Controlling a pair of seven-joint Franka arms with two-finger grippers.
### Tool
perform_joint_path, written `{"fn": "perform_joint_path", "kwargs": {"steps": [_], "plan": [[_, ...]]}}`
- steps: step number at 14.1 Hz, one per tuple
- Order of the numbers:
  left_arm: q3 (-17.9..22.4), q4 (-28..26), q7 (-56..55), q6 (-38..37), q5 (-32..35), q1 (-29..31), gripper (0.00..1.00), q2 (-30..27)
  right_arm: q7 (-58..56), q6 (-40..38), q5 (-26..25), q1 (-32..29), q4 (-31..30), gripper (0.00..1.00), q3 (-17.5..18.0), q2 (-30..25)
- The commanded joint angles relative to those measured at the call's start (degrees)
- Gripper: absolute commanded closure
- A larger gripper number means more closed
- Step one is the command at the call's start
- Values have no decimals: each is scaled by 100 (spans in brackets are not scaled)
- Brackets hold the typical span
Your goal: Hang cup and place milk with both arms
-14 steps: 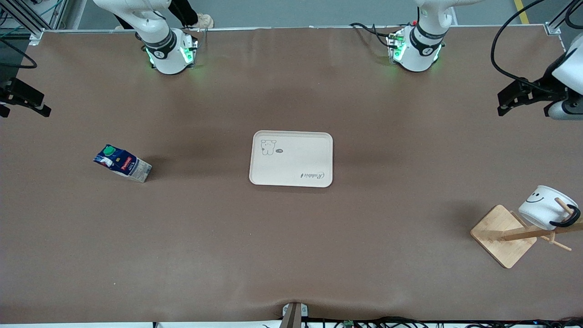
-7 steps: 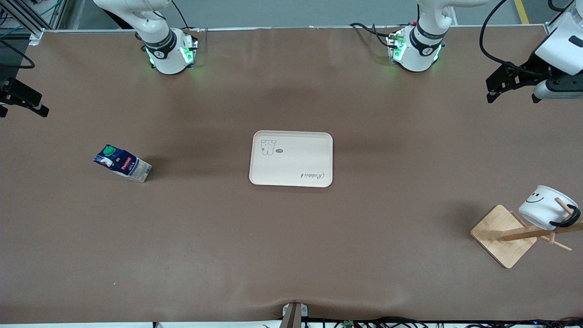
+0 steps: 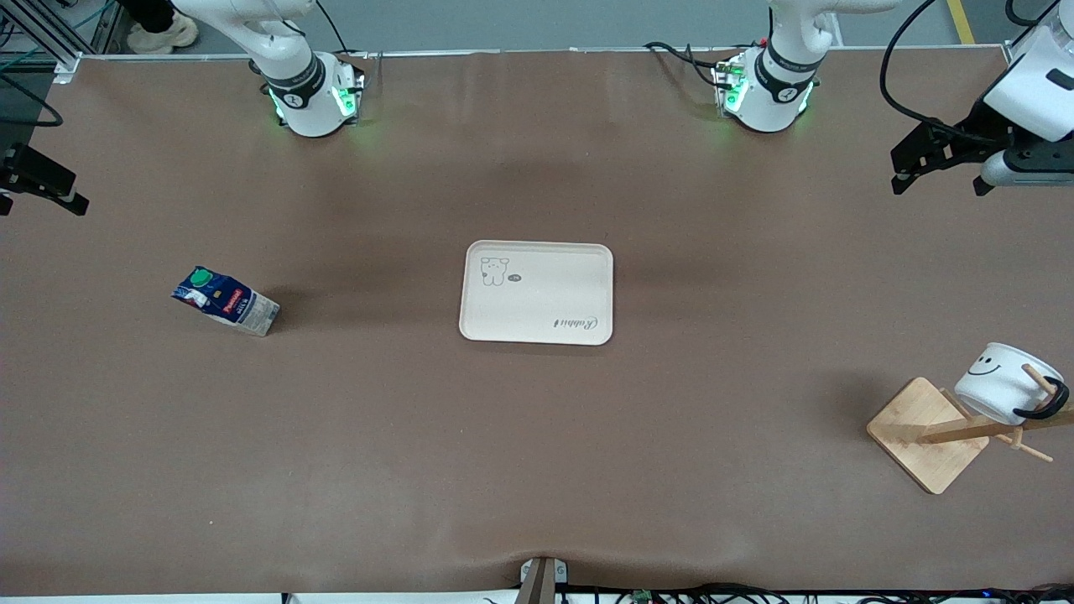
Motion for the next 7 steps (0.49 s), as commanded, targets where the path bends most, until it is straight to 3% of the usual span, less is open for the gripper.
{"fn": "perform_joint_path", "kwargs": {"steps": [1, 7], "plan": [[46, 353, -42, -34, -97, -51, 0, 262, -37, -95, -90, -69, 174, 0, 42, 85], [46, 345, 11, -297, -97, -69, 0, 271, -37, -104, -55, -69, 174, 0, 42, 112]]}}
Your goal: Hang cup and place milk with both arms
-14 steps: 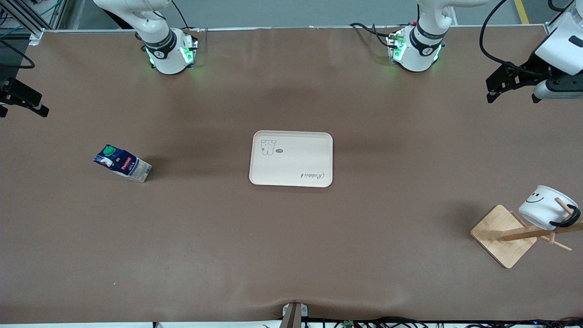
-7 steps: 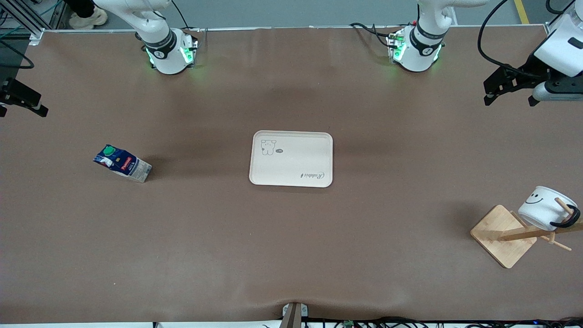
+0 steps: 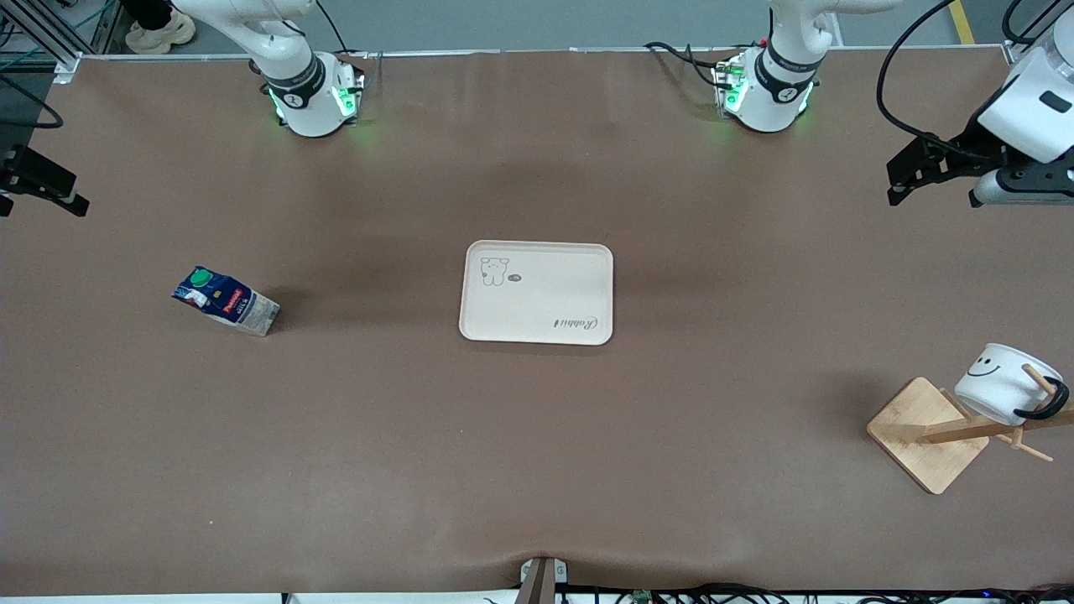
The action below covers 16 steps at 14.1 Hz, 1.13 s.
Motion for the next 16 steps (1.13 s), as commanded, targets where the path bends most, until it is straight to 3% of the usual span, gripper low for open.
{"fn": "perform_joint_path", "kwargs": {"steps": [1, 16], "plan": [[46, 163, 11, -175, -97, -47, 0, 33, -37, -104, -54, -68, 177, 0, 43, 88], [55, 172, 2, -474, -18, 41, 0, -19, -37, -104, -37, -77, 177, 0, 34, 97]]}}
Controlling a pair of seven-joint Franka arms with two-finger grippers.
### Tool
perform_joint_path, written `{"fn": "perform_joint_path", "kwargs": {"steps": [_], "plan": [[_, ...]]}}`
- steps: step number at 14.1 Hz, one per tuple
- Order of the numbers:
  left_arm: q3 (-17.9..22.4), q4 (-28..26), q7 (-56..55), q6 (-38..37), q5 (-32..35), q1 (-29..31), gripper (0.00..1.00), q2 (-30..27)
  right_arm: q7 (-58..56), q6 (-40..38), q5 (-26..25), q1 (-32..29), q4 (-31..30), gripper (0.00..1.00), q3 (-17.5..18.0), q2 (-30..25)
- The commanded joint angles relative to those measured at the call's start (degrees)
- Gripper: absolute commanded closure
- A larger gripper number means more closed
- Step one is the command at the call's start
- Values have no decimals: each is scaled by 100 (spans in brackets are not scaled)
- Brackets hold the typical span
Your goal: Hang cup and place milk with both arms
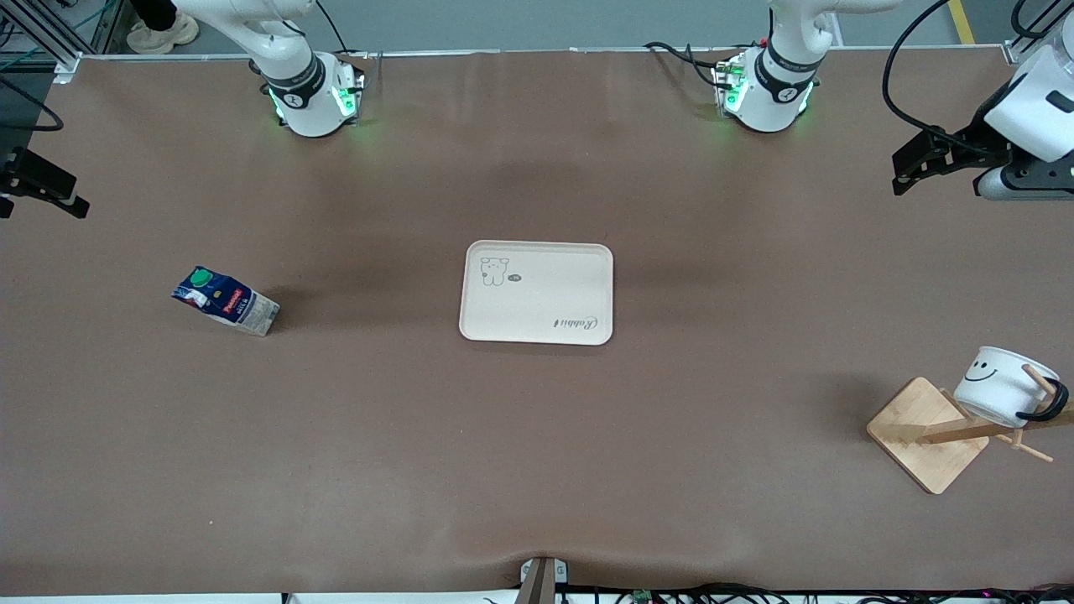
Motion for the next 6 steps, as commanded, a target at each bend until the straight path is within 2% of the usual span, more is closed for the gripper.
{"fn": "perform_joint_path", "kwargs": {"steps": [1, 6], "plan": [[13, 108, -6, -117, -18, 0, 0, -19, -37, -100, -37, -74, 161, 0, 40, 72], [13, 204, 29, -117, -18, -9, 0, -10, -37, -100, -28, -92, 161, 0, 40, 81]]}}
